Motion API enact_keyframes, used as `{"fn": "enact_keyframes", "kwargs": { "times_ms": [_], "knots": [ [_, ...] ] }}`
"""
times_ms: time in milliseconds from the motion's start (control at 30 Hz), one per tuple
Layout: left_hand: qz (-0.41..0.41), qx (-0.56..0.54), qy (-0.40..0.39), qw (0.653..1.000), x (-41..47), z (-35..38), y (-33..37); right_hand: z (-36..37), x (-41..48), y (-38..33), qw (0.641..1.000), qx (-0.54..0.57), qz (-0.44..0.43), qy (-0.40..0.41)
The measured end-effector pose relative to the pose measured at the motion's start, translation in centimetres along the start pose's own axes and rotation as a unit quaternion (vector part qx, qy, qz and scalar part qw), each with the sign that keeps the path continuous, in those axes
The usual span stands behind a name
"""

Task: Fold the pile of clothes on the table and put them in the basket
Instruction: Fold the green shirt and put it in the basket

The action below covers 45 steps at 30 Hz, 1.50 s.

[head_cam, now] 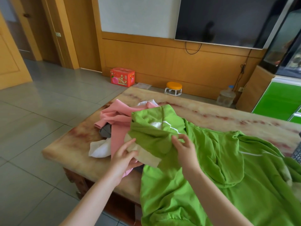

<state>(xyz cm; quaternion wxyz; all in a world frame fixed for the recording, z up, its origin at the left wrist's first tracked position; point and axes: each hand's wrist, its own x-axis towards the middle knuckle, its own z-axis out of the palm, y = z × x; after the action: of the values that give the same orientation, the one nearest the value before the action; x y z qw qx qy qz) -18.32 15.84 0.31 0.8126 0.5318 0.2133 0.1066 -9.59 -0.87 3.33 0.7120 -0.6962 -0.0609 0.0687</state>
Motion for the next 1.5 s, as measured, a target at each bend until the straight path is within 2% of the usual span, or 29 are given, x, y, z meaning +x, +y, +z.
{"fn": "enact_keyframes", "kwargs": {
  "times_ms": [67, 133, 200, 233, 300, 333, 433, 500, 533, 633, 800, 933, 1033, 1167, 1200, 1367, 1433, 1500],
  "knots": [
    [-0.006, 0.04, -0.023, 0.999, -0.6, -0.2, -0.5, -1.8, 0.6, -1.9, 0.999, 0.032, -0.029, 0.032],
    [-0.017, 0.077, -0.047, 0.996, -1.2, 0.1, -0.8, -3.4, 0.9, -3.3, 0.997, 0.03, -0.072, 0.027],
    [0.0, 0.122, -0.025, 0.992, -0.8, 0.4, -0.9, -4.7, 1.2, -4.2, 0.996, 0.011, -0.092, -0.005],
    [0.035, 0.173, 0.005, 0.984, -0.2, 0.3, -0.9, -5.3, 1.3, -4.4, 0.995, -0.004, -0.094, -0.021],
    [0.136, 0.29, 0.064, 0.945, 1.3, 0.2, -0.2, -6.1, 1.5, -4.7, 0.994, -0.023, -0.097, -0.043],
    [0.187, 0.314, 0.077, 0.928, 2.2, 0.1, 0.4, -6.4, 1.6, -4.8, 0.993, -0.03, -0.101, -0.051],
    [0.29, 0.363, 0.074, 0.883, 5.0, 0.3, 2.3, -7.3, 1.9, -4.7, 0.992, -0.041, -0.101, -0.064],
    [0.341, 0.424, 0.052, 0.837, 7.5, 0.4, 3.3, -8.0, 2.0, -4.3, 0.993, -0.031, -0.091, -0.07],
    [0.356, 0.446, 0.035, 0.82, 8.6, 0.5, 3.8, -8.3, 2.1, -4.1, 0.993, -0.027, -0.088, -0.075],
    [0.359, 0.472, -0.02, 0.805, 11.3, 0.5, 5.0, -9.2, 2.3, -3.6, 0.991, -0.04, -0.089, -0.086],
    [0.34, 0.573, -0.113, 0.737, 12.9, 0.8, 4.8, -10.4, 3.3, -3.5, 0.989, -0.028, -0.114, -0.085],
    [0.409, 0.575, -0.132, 0.696, 12.7, 1.2, 3.4, -10.8, 3.5, -3.3, 0.991, 0.01, -0.105, -0.086],
    [0.452, 0.576, -0.105, 0.673, 11.4, 1.7, 2.8, -10.8, 3.4, -3.2, 0.991, 0.022, -0.104, -0.084],
    [0.521, 0.611, -0.078, 0.591, 10.4, 2.0, 1.8, -10.7, 3.0, -3.3, 0.99, 0.027, -0.109, -0.087],
    [0.532, 0.611, -0.074, 0.581, 10.6, 2.0, 1.5, -10.6, 2.9, -3.4, 0.99, 0.026, -0.11, -0.089],
    [0.575, 0.57, -0.008, 0.586, 11.3, 3.5, 1.2, -11.5, 2.8, -4.0, 0.991, 0.016, -0.108, -0.081],
    [0.568, 0.539, 0.011, 0.622, 11.4, 5.0, 2.2, -12.7, 3.0, -4.0, 0.992, 0.006, -0.108, -0.071],
    [0.549, 0.482, 0.01, 0.683, 11.7, 7.0, 3.8, -14.2, 3.4, -4.0, 0.995, -0.007, -0.086, -0.05]
  ]
}}
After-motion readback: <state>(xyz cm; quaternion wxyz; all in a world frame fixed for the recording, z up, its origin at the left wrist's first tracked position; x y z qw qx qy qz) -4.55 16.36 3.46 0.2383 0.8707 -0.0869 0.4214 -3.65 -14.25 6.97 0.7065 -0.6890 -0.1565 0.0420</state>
